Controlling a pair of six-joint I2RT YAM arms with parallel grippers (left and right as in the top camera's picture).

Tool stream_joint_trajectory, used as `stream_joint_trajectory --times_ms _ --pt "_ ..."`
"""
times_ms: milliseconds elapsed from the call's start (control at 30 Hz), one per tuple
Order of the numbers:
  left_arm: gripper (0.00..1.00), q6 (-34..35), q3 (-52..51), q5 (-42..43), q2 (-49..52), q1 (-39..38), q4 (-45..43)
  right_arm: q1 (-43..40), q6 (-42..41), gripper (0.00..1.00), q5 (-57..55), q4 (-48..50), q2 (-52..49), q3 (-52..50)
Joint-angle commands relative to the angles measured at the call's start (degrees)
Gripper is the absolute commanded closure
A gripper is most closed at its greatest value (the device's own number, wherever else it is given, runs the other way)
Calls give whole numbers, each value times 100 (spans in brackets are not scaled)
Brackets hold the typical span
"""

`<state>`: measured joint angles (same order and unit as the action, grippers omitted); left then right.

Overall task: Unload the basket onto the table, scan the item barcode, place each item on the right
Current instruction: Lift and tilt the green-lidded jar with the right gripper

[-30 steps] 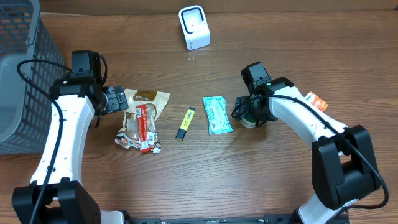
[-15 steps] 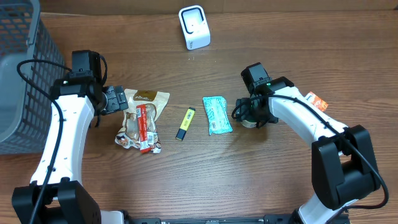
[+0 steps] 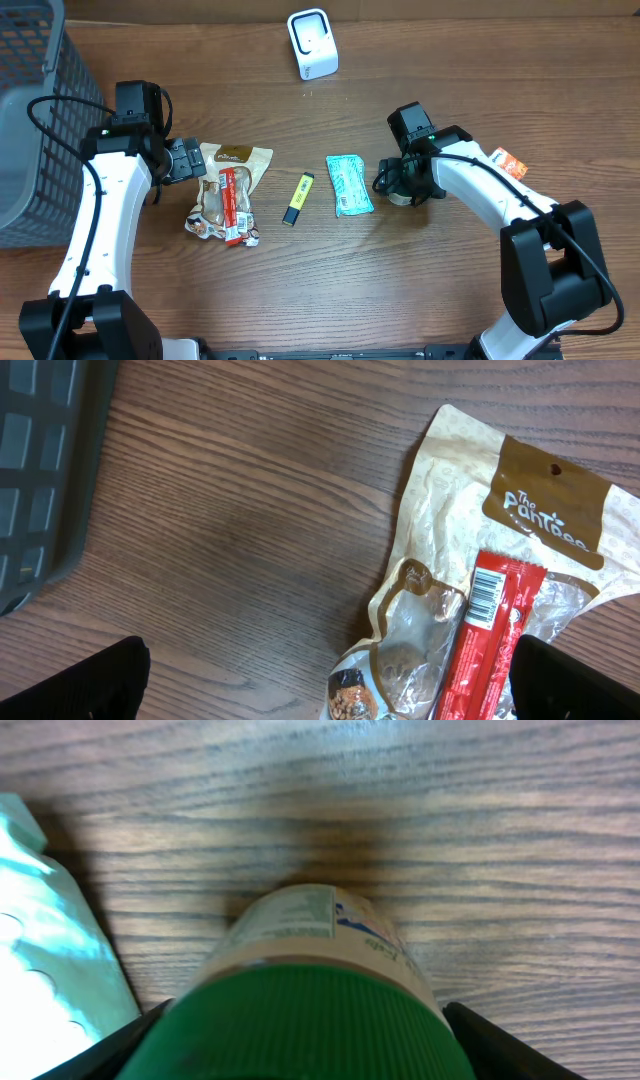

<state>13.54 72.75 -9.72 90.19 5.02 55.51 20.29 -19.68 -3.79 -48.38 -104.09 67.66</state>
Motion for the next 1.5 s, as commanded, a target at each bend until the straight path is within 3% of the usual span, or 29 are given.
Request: stream_joint_trajectory --times_ms 0,233,533,700,867,1067,1467 --pt "0 22 31 -57 46 22 -7 -4 -44 19 -4 50 44 -70" --pt "0 22 31 -57 46 22 -7 -11 -44 27 0 66 46 -68" --pt "0 22 31 -59 46 22 -7 -11 -46 56 170 -673 59 378" --pt "0 22 31 -57 46 22 -7 -11 -46 60 992 -1255 57 824" --pt "0 22 31 -59 46 22 -7 -11 -44 72 2612 -1753 57 940" --pt "0 22 31 -59 46 22 -7 -11 -46 72 3821 -2450 57 940" --pt "0 22 31 -55 46 20 -4 -11 -48 65 5036 -3515 57 940"
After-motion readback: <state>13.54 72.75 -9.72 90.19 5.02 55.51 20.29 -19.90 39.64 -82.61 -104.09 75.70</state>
